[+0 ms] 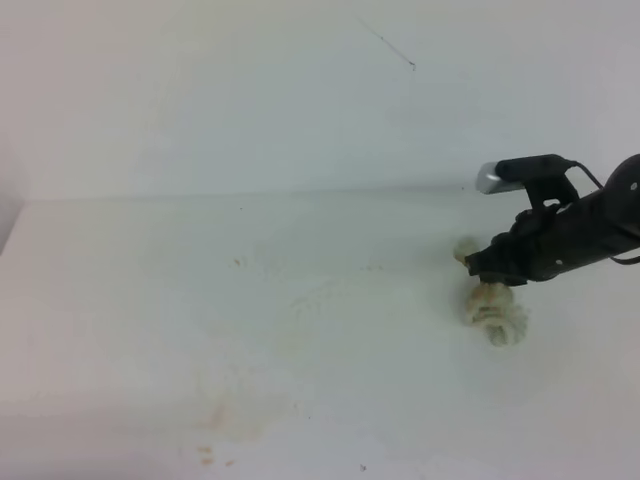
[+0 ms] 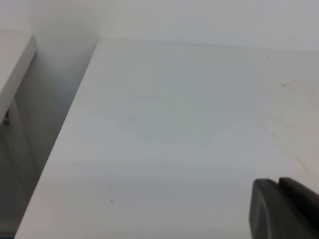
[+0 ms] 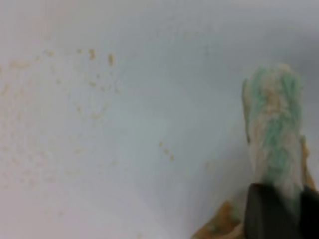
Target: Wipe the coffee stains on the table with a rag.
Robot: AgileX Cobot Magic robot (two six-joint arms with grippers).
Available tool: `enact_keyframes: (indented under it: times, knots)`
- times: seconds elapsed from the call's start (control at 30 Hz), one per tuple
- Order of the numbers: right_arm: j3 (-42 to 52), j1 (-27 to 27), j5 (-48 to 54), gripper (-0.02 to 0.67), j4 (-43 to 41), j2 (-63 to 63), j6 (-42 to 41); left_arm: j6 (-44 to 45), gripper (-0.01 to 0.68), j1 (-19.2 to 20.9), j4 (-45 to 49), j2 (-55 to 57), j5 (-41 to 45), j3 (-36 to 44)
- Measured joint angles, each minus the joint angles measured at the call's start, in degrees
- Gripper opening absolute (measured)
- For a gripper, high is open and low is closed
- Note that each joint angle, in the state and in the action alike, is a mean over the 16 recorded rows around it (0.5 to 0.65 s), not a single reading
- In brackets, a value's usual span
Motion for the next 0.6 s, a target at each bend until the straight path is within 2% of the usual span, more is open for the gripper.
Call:
enact_keyframes:
  times: [0.23, 0.33, 0.43, 0.6]
  knots:
    - [-0.25, 0.0, -0.83, 0.433, -0.38, -1.53, -2.72, 0.0, -0.002, 0.0, 0.0, 0.0, 0.0, 0.0]
    - [-0.32, 0.0, -0.43, 0.482, -0.55, -3.71, -4.27, 0.0, -0.002, 0.0, 0.0, 0.0, 0.0, 0.0]
    - [-0.38, 0.0, 0.12, 0.453, -0.72, -7.0, -5.53, 0.0, -0.002, 0.0, 0.0, 0.0, 0.0, 0.0]
    - [-0.38, 0.0, 1.33, 0.297, -0.78, -15.22, -7.35, 0.0, -0.002, 0.0, 0.0, 0.0, 0.0, 0.0]
